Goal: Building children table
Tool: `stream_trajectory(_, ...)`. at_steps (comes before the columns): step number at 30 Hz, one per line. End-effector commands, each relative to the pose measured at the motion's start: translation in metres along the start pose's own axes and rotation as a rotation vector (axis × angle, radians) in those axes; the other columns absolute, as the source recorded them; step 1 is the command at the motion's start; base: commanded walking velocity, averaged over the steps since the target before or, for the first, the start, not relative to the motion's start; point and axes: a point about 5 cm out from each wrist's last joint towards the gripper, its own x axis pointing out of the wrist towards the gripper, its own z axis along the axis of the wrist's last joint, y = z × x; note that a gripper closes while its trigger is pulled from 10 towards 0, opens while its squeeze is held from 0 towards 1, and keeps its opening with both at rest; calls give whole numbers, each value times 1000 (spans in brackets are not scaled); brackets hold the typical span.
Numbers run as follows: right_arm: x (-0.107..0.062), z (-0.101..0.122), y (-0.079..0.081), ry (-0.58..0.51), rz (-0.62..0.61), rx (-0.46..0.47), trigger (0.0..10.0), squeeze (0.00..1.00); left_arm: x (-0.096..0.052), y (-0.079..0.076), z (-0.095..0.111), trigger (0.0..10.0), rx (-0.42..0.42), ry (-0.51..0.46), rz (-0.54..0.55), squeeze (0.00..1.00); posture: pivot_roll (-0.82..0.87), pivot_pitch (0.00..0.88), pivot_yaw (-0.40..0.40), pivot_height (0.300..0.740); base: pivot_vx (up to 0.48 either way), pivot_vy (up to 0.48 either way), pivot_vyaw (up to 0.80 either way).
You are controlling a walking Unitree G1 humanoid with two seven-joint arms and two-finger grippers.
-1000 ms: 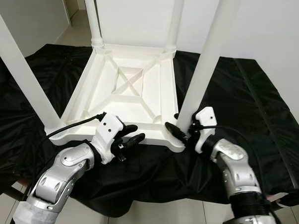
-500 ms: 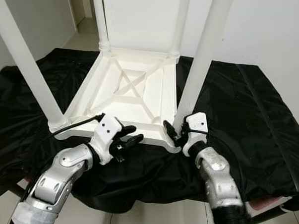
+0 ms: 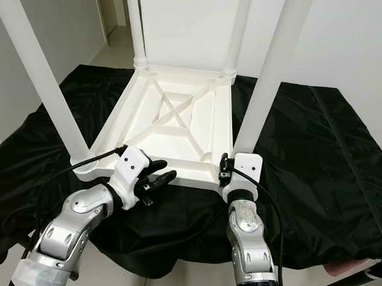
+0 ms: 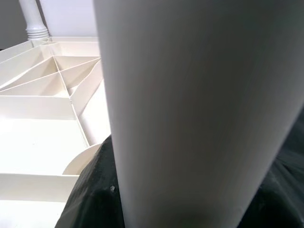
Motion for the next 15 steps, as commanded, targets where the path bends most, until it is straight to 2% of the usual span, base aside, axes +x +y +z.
stream_trajectory(1,-4,-11,-5,58,-73,8,10000,0,0,4,-2,10000,8,4,71,0,41,0,-26,740,0,0,0)
stream_trajectory(5,-3,-7,-6,44,-82,2,10000,0,-1,5,-2,10000,7,-1,82,0,41,0,-27,740,0,0,0)
stream_trajectory(6,-4,-6,-7,34,-73,18,10000,1000,-2,5,-3,10000,3,-2,83,0,42,0,-30,740,0,0,0)
stream_trajectory(8,-4,-2,-8,3,-57,17,10000,1000,-4,5,-3,10000,-1,-5,91,0,43,0,-33,740,0,0,0)
stream_trajectory(10,-6,7,-7,-65,17,49,10000,1000,-7,5,-5,10000,-7,-8,101,0,43,0,-42,740,0,0,0)
stream_trajectory(15,-11,17,-11,-126,133,64,10000,1000,-16,5,-10,10000,-2,9,98,0,46,0,-60,740,0,0,0)
